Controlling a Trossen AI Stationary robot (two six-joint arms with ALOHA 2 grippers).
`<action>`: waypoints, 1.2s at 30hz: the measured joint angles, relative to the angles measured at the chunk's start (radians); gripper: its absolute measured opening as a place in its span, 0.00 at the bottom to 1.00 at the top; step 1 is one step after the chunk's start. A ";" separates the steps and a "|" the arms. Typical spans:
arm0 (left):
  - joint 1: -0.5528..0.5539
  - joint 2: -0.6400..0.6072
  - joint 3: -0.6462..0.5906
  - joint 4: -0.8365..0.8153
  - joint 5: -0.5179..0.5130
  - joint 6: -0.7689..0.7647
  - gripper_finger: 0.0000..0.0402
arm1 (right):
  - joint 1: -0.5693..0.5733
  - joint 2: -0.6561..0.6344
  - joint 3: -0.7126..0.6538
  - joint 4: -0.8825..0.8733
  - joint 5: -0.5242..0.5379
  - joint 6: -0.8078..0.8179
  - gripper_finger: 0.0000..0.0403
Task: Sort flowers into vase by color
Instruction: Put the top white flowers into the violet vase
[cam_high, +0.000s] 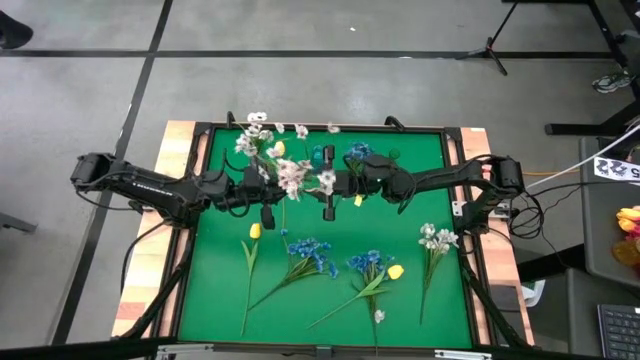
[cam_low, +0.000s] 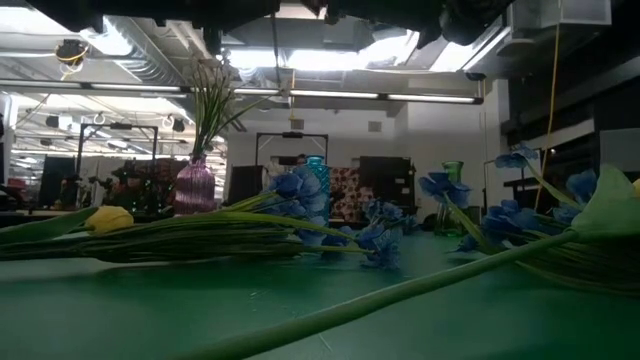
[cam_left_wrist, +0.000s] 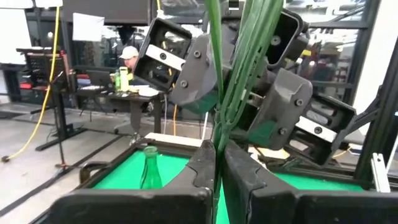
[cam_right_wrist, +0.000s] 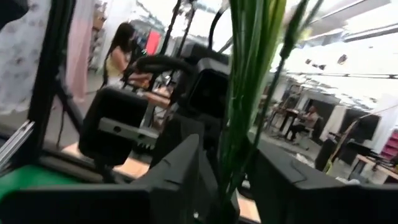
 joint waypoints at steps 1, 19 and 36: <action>0.000 -0.010 0.000 -0.020 -0.006 0.000 0.02 | -0.003 -0.013 0.000 -0.036 -0.015 -0.001 0.33; -0.058 -0.321 0.003 -0.355 -0.327 0.040 0.01 | -0.031 -0.287 -0.003 -0.744 -0.058 -0.086 0.38; -0.107 -0.376 -0.369 0.222 -0.730 0.259 0.01 | -0.031 -0.352 -0.003 -0.824 -0.023 -0.087 0.38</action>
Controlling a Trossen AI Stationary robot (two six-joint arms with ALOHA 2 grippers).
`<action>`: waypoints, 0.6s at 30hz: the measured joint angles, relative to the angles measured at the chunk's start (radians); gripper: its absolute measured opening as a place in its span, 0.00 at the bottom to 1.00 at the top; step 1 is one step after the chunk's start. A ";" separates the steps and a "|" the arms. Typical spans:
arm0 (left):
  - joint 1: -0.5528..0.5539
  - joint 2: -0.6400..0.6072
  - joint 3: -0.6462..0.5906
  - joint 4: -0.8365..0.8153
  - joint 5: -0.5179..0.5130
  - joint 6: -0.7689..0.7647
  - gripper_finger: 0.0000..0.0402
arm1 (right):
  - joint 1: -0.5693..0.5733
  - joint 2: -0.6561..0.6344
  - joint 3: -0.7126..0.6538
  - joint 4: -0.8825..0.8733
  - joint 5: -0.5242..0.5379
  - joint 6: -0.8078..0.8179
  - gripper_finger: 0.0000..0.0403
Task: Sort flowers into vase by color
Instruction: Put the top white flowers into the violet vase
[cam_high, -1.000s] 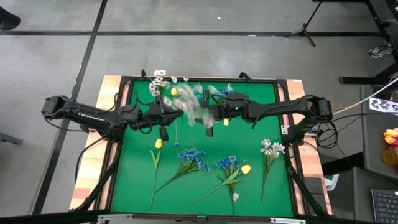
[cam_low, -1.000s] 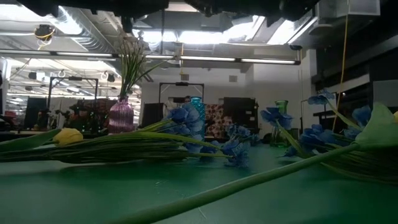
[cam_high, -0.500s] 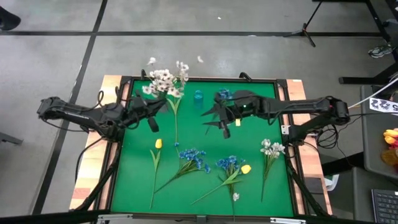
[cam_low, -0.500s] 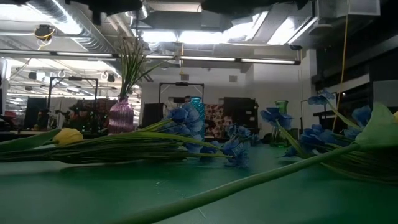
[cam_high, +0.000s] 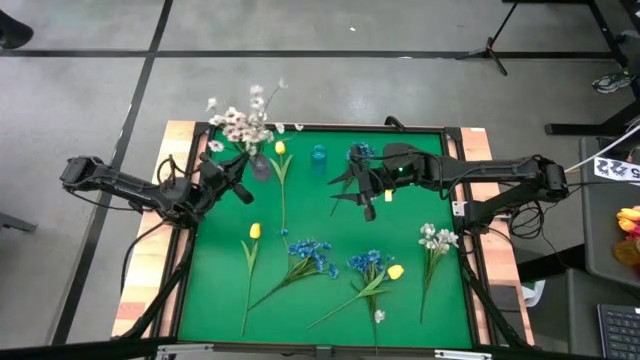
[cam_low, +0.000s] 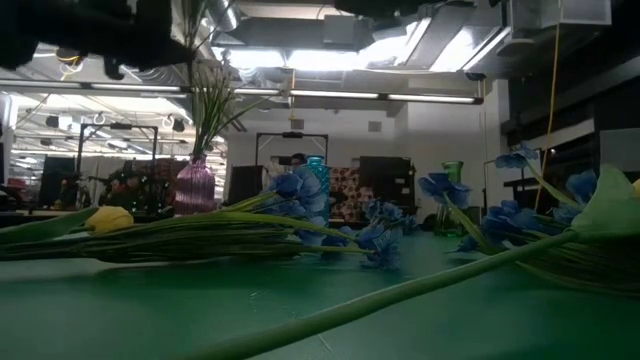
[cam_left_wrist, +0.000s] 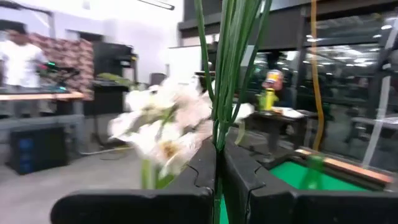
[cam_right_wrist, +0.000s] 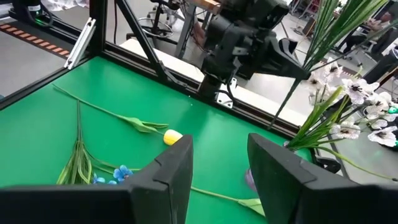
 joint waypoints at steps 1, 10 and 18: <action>0.000 0.000 -0.015 0.034 -0.004 0.023 0.01 | 0.000 0.000 0.000 0.001 0.000 0.000 0.38; 0.000 0.000 -0.078 0.116 0.003 0.123 0.01 | 0.000 0.000 0.000 0.001 0.001 -0.001 0.38; -0.026 -0.008 -0.090 0.120 0.192 0.145 0.01 | 0.000 0.000 0.000 -0.005 0.028 -0.002 0.38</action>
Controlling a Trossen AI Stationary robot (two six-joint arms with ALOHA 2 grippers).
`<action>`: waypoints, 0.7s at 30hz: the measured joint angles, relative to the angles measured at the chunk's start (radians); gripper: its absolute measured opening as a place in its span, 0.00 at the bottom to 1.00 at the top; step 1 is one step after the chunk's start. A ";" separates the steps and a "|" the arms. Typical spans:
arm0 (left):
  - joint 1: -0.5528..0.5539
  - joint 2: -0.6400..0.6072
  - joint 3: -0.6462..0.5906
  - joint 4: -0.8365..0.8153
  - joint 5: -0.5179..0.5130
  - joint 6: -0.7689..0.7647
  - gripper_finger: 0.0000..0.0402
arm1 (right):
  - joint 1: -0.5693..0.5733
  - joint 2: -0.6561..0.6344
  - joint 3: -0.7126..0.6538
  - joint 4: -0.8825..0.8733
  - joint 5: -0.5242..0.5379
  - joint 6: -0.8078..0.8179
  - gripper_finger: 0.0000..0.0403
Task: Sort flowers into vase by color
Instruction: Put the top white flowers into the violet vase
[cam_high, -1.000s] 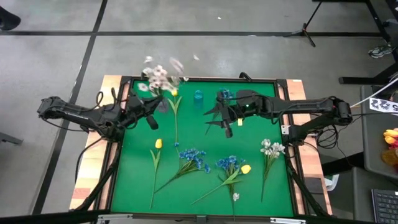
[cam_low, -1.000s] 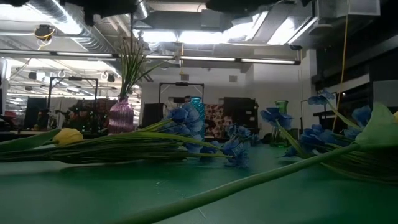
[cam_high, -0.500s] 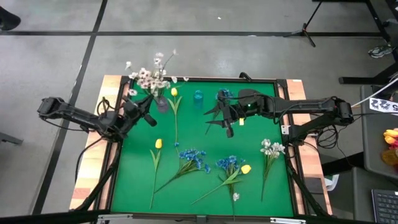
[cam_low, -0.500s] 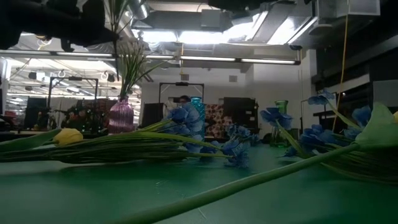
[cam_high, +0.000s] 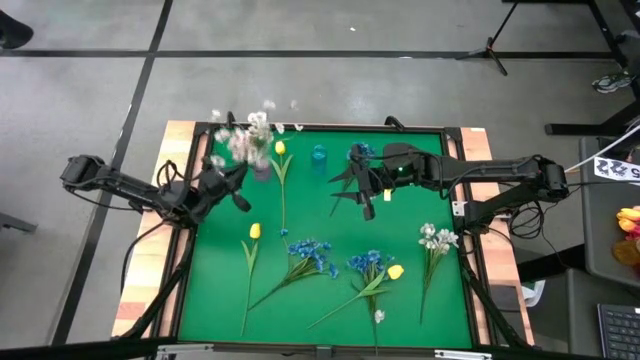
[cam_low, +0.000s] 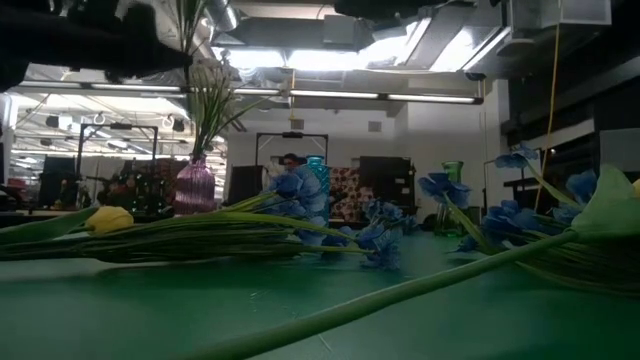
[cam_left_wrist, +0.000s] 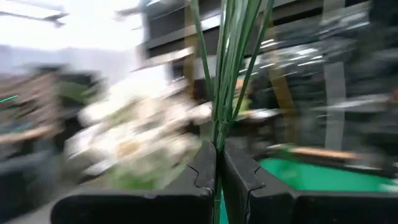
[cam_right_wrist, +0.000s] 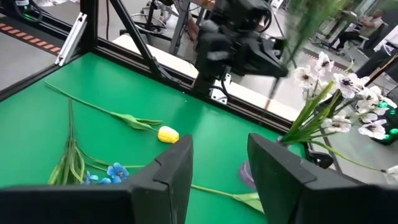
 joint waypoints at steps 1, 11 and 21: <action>-0.010 -0.002 0.000 0.003 0.054 0.014 0.01 | 0.000 0.000 0.000 0.000 0.000 0.000 0.38; -0.033 0.016 0.001 -0.036 0.064 0.252 0.01 | -0.001 0.000 0.000 -0.003 0.008 -0.006 0.38; 0.029 0.016 0.000 -0.039 0.062 0.398 0.01 | -0.001 0.000 0.000 -0.009 0.025 -0.003 0.38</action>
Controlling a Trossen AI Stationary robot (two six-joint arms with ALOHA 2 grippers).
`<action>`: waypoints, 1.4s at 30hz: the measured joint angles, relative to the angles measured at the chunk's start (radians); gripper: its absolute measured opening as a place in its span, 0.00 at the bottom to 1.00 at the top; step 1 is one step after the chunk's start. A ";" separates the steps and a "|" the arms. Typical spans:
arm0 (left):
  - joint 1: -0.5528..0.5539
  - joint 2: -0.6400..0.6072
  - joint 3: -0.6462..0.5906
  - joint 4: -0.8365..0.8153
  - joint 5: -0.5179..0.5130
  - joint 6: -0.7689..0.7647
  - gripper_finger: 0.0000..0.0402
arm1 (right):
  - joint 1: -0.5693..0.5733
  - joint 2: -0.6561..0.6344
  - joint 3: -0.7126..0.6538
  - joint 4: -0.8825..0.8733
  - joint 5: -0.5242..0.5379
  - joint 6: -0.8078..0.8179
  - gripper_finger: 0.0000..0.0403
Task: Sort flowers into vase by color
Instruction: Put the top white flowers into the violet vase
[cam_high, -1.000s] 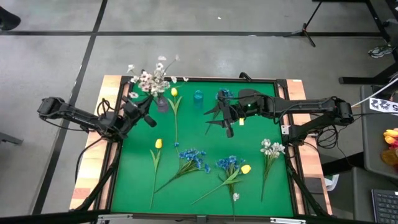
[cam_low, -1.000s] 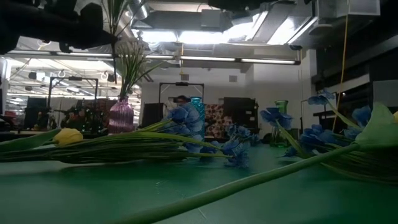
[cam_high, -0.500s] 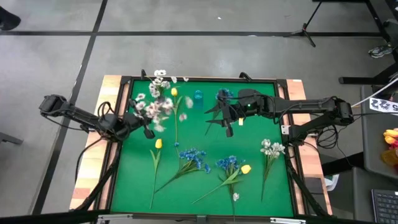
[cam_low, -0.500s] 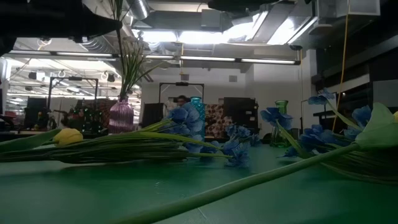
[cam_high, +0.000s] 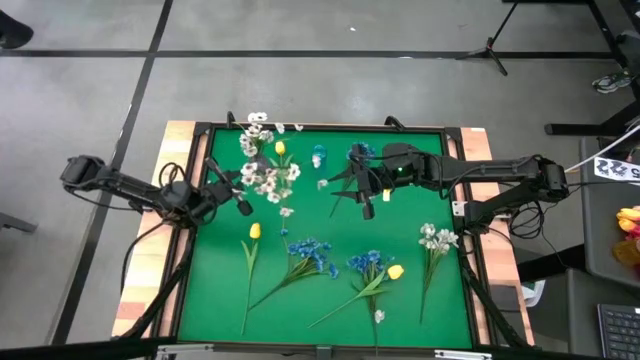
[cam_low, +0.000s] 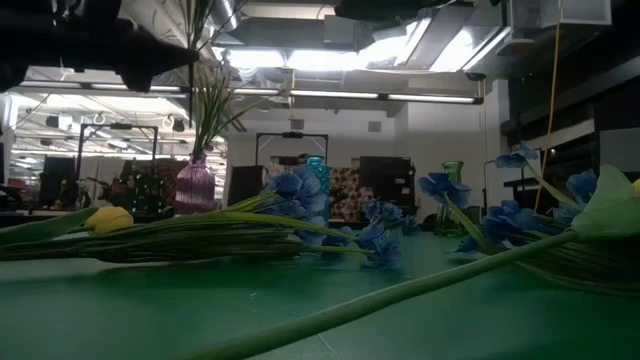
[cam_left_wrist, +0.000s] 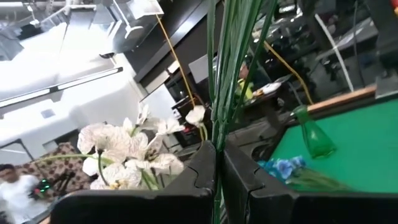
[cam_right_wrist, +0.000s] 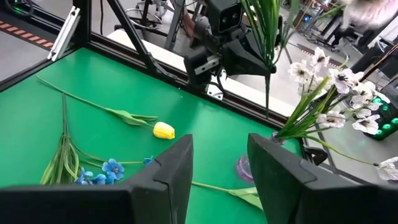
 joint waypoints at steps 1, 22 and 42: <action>0.009 0.000 -0.005 0.002 0.007 0.001 0.01 | 0.000 0.000 0.000 -0.001 0.000 0.004 0.38; 0.205 0.000 -0.068 0.110 0.207 -0.134 0.01 | 0.000 0.000 0.000 -0.016 0.026 0.008 0.38; 0.228 0.001 -0.068 0.079 0.161 -0.285 0.01 | 0.000 0.000 0.000 -0.021 0.032 -0.018 0.38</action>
